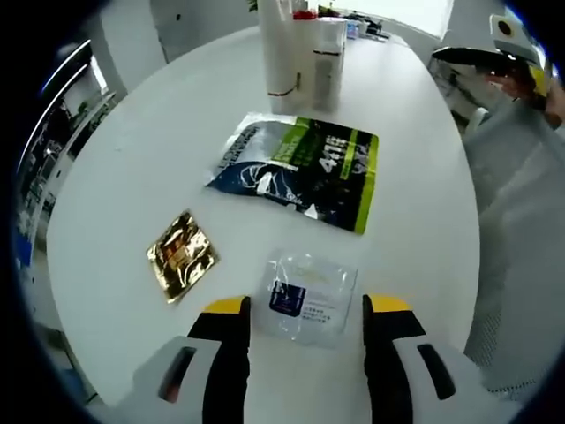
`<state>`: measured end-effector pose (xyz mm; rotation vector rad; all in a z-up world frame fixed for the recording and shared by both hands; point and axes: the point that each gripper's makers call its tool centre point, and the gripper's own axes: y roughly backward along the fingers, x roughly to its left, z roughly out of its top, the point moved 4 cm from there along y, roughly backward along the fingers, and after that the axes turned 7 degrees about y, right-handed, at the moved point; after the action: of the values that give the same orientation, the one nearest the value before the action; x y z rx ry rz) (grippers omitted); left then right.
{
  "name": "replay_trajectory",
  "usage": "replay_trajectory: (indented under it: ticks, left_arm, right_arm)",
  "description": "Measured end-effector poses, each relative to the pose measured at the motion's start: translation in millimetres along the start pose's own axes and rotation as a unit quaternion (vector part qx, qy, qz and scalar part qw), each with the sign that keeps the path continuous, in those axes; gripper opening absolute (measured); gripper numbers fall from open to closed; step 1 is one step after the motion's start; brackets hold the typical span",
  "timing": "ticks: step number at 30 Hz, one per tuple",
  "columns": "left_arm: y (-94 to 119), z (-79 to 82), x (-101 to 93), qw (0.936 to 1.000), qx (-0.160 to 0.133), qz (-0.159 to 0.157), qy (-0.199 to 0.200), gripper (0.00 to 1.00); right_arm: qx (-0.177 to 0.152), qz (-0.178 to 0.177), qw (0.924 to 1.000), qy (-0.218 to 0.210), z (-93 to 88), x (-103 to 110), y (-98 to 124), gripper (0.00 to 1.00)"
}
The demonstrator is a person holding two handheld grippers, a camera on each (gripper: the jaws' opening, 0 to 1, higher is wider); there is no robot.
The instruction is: Arrange the skincare products in the storage area until every visible bottle or jar stands upright without overlapping.
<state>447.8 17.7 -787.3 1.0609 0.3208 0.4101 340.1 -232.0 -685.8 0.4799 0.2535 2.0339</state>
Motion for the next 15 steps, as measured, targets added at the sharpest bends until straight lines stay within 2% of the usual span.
replay_trajectory:
  ticks: [2, 15]
  left_arm:
    - [1.4, 0.5, -1.5, 1.0, -0.001, -0.002, -0.003, 0.38]
    - [5.0, 1.0, -2.2, 0.9999, 0.001, 0.01, 0.012, 0.37]
  right_arm:
    - [0.0, 0.001, 1.0, -0.001, -0.1, 0.1, 0.0, 0.98]
    - [0.006, 0.004, 1.0, 0.003, 0.1, 3.4, -0.7, 0.98]
